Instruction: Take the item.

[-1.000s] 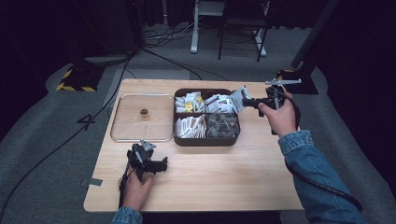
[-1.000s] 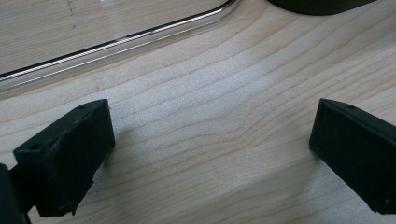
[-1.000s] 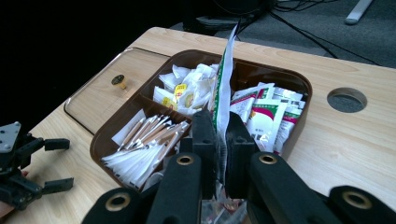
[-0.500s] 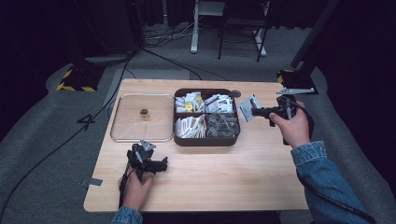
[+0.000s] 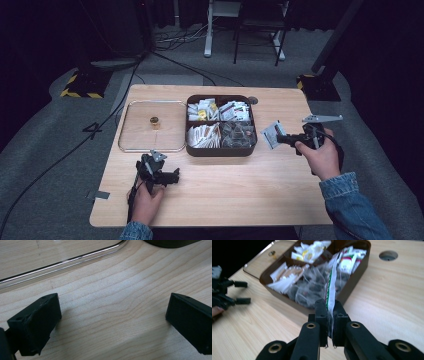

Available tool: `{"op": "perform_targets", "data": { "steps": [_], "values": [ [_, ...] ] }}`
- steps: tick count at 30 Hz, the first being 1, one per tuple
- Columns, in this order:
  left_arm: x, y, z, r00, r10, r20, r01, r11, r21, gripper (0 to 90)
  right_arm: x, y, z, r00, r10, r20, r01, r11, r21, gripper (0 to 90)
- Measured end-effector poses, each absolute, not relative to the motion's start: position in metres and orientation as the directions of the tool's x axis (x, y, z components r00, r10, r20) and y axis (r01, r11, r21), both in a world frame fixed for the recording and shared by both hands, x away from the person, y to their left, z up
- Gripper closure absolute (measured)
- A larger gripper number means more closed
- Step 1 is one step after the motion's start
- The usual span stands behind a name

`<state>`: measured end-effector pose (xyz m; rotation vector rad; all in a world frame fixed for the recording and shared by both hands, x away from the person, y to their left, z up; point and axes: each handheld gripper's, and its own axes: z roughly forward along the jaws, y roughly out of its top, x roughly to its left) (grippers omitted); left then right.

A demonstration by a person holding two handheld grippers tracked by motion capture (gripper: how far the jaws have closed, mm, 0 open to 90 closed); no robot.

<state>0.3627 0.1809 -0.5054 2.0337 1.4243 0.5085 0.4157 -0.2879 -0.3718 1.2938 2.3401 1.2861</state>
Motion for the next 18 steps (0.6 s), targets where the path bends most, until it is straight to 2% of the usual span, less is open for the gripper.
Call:
{"op": "perform_targets", "data": {
  "steps": [9,18],
  "values": [
    [0.363,0.181,-0.505,0.352,0.936,-0.027,0.707,-0.247,0.663,0.4,0.403,-0.292,-0.404,-0.594,0.774,0.22,0.653,0.303,0.694,86.1],
    [0.363,0.181,-0.505,0.352,0.936,-0.027,0.707,-0.246,0.663,0.4,0.402,-0.298,-0.43,-0.565,0.779,0.271,0.706,0.286,0.648,86.1]
  ]
}}
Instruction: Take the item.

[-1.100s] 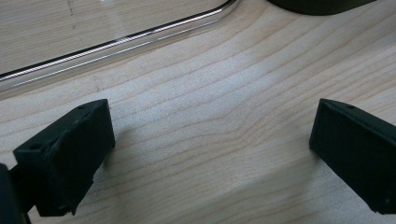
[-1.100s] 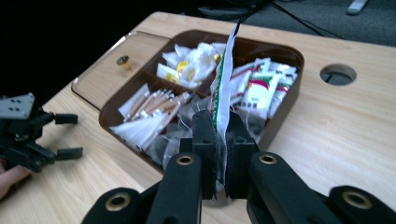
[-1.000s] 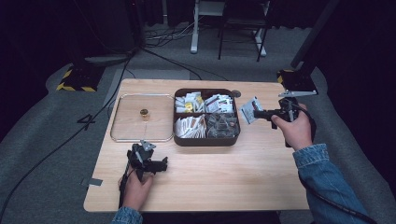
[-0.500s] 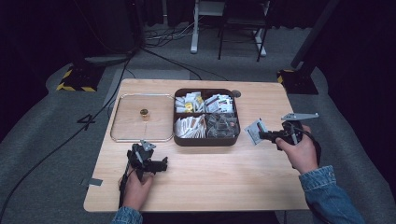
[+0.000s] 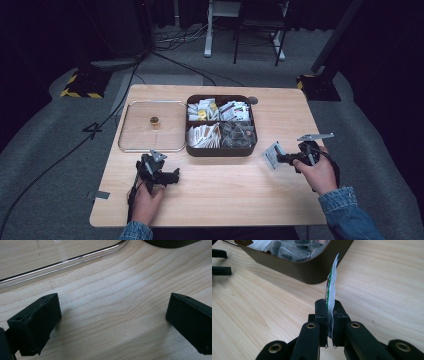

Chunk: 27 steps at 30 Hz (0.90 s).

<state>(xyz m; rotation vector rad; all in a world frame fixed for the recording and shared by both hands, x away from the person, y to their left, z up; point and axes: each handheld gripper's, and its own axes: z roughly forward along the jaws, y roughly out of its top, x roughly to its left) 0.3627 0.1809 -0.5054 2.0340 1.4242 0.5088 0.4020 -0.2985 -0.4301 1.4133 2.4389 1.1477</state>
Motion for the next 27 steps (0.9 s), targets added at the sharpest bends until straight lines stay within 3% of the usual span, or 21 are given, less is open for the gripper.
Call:
{"op": "perform_targets", "data": {
  "steps": [14,27],
  "values": [
    [0.363,0.181,-0.505,0.352,0.936,-0.027,0.707,-0.247,0.663,0.4,0.404,-0.298,-0.446,-0.547,0.789,0.281,0.75,0.312,0.583,85.9],
    [0.363,0.181,-0.505,0.352,0.936,-0.027,0.707,-0.247,0.663,0.4,0.406,-0.306,-0.452,-0.522,0.803,0.286,0.76,0.286,0.584,83.2]
  ]
}}
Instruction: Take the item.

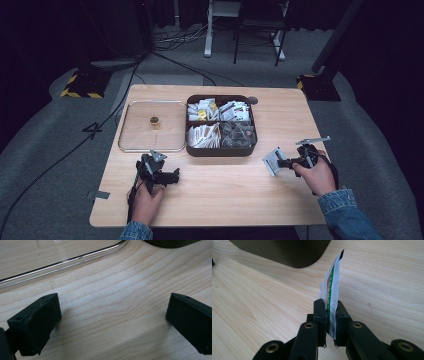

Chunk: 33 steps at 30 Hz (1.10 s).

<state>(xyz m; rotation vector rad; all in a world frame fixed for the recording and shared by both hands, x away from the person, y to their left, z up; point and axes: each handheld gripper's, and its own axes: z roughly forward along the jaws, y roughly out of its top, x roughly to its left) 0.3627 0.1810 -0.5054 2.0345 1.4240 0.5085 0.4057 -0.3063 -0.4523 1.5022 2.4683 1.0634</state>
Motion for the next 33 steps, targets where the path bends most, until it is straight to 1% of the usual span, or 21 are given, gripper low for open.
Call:
{"op": "perform_targets", "data": {
  "steps": [3,4,8,9,11,15,21,22,25,27,33],
  "values": [
    [0.363,0.181,-0.505,0.352,0.936,-0.027,0.707,-0.246,0.663,0.4,0.406,-0.308,-0.453,-0.516,0.806,0.291,0.764,0.28,0.581,81.0],
    [0.363,0.181,-0.505,0.352,0.936,-0.027,0.707,-0.247,0.663,0.4,0.406,-0.311,-0.455,-0.51,0.813,0.282,0.765,0.278,0.581,74.0],
    [0.363,0.181,-0.505,0.352,0.936,-0.027,0.707,-0.246,0.663,0.4,0.407,-0.318,-0.46,-0.493,0.845,0.206,0.752,0.296,0.589,55.5],
    [0.363,0.181,-0.505,0.352,0.936,-0.027,0.707,-0.246,0.663,0.4,0.407,-0.32,-0.462,-0.481,0.857,0.182,0.751,0.297,0.589,51.8],
    [0.363,0.181,-0.505,0.352,0.936,-0.027,0.707,-0.246,0.663,0.4,0.408,-0.324,-0.465,-0.462,0.875,0.148,0.749,0.294,0.594,47.7],
    [0.363,0.181,-0.505,0.352,0.936,-0.027,0.707,-0.247,0.663,0.4,0.407,-0.331,-0.466,-0.45,0.882,0.138,0.732,0.276,0.622,44.9],
    [0.363,0.181,-0.505,0.352,0.936,-0.027,0.707,-0.246,0.663,0.4,0.404,-0.332,-0.457,-0.462,0.874,0.151,0.707,0.26,0.657,44.7],
    [0.363,0.181,-0.505,0.352,0.936,-0.027,0.707,-0.247,0.663,0.4,0.402,-0.33,-0.451,-0.478,0.863,0.165,0.69,0.252,0.678,44.7],
    [0.363,0.181,-0.505,0.352,0.936,-0.028,0.707,-0.246,0.663,0.4,0.398,-0.327,-0.444,-0.5,0.848,0.177,0.67,0.249,0.699,44.7],
    [0.363,0.181,-0.505,0.352,0.936,-0.027,0.707,-0.246,0.663,0.4,0.396,-0.325,-0.441,-0.507,0.843,0.182,0.666,0.249,0.703,44.7],
    [0.363,0.181,-0.506,0.352,0.936,-0.027,0.705,-0.246,0.666,0.4,0.384,-0.308,-0.423,-0.566,0.801,0.197,0.626,0.261,0.735,44.7]
  ]
}}
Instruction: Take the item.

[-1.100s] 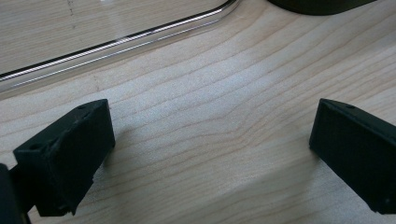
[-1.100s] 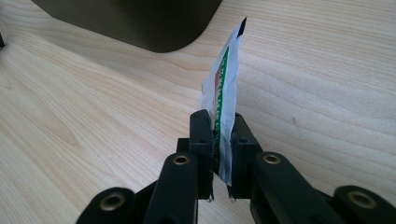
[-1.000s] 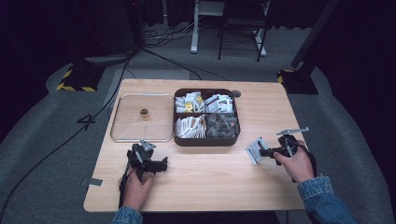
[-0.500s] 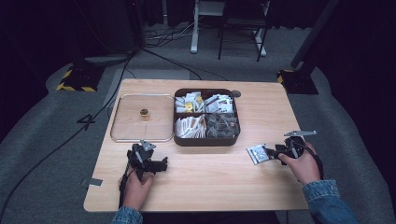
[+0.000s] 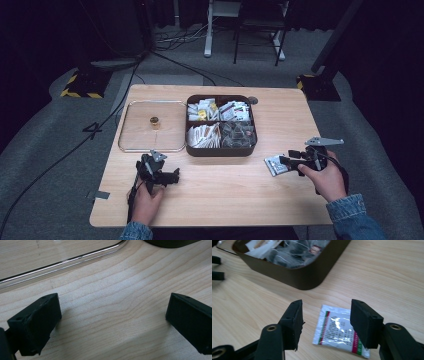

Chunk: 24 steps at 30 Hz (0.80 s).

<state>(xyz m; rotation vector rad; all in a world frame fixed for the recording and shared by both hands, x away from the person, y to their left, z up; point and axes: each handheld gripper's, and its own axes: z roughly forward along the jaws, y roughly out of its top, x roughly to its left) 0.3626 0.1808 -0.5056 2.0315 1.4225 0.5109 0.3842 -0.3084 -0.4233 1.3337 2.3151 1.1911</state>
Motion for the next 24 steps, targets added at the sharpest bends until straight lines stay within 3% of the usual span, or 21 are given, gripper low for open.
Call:
{"op": "perform_targets", "data": {
  "steps": [24],
  "values": [
    [0.362,0.181,-0.506,0.354,0.935,-0.027,0.704,-0.247,0.665,0.4,0.351,-0.26,-0.406,-0.752,0.629,0.199,0.504,0.353,0.789,45.7]
  ]
}}
